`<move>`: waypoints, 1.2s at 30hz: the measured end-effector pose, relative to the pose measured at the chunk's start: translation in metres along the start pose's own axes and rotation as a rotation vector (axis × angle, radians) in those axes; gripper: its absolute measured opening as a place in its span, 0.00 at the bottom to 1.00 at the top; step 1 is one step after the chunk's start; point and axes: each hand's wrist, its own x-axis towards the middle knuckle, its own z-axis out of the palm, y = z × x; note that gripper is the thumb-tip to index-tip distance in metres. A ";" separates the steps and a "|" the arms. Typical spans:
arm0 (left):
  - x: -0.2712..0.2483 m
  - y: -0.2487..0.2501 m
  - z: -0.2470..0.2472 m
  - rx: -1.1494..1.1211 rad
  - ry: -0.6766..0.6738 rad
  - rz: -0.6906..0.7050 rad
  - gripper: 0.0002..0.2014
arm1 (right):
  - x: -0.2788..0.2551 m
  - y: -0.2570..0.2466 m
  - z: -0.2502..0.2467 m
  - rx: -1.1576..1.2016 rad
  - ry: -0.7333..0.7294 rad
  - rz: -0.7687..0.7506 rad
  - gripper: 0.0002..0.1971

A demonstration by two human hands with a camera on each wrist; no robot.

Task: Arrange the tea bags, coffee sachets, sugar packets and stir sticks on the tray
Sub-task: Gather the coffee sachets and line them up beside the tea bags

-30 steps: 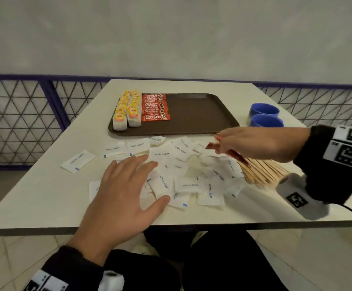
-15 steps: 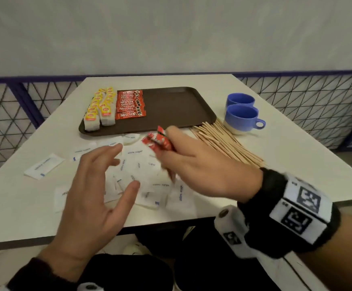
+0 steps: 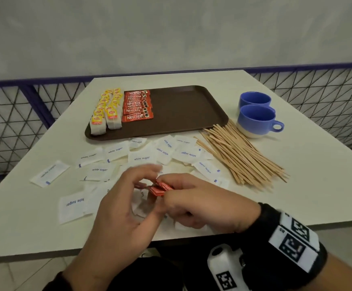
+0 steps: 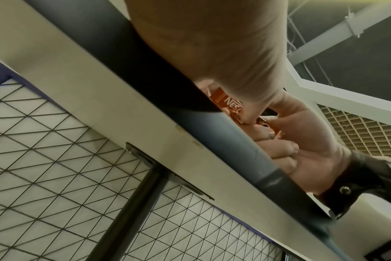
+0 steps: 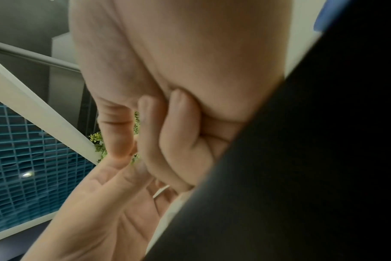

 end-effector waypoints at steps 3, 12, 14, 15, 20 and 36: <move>-0.002 0.002 0.000 -0.047 0.102 -0.089 0.15 | -0.001 0.011 -0.004 0.026 0.036 -0.036 0.09; 0.001 0.005 -0.004 -0.194 0.133 -0.285 0.11 | -0.007 0.031 -0.006 0.183 0.375 -0.346 0.03; 0.000 0.007 -0.006 -0.226 0.134 -0.294 0.10 | -0.006 0.033 -0.003 0.187 0.396 -0.362 0.03; 0.000 0.007 -0.006 -0.256 0.136 -0.290 0.10 | -0.006 0.033 -0.002 0.198 0.401 -0.370 0.04; 0.002 0.002 -0.008 -0.343 0.145 -0.298 0.07 | -0.006 0.036 -0.002 0.263 0.363 -0.371 0.06; 0.004 0.002 -0.005 -0.437 0.110 -0.370 0.13 | -0.007 0.038 0.000 0.171 0.465 -0.452 0.08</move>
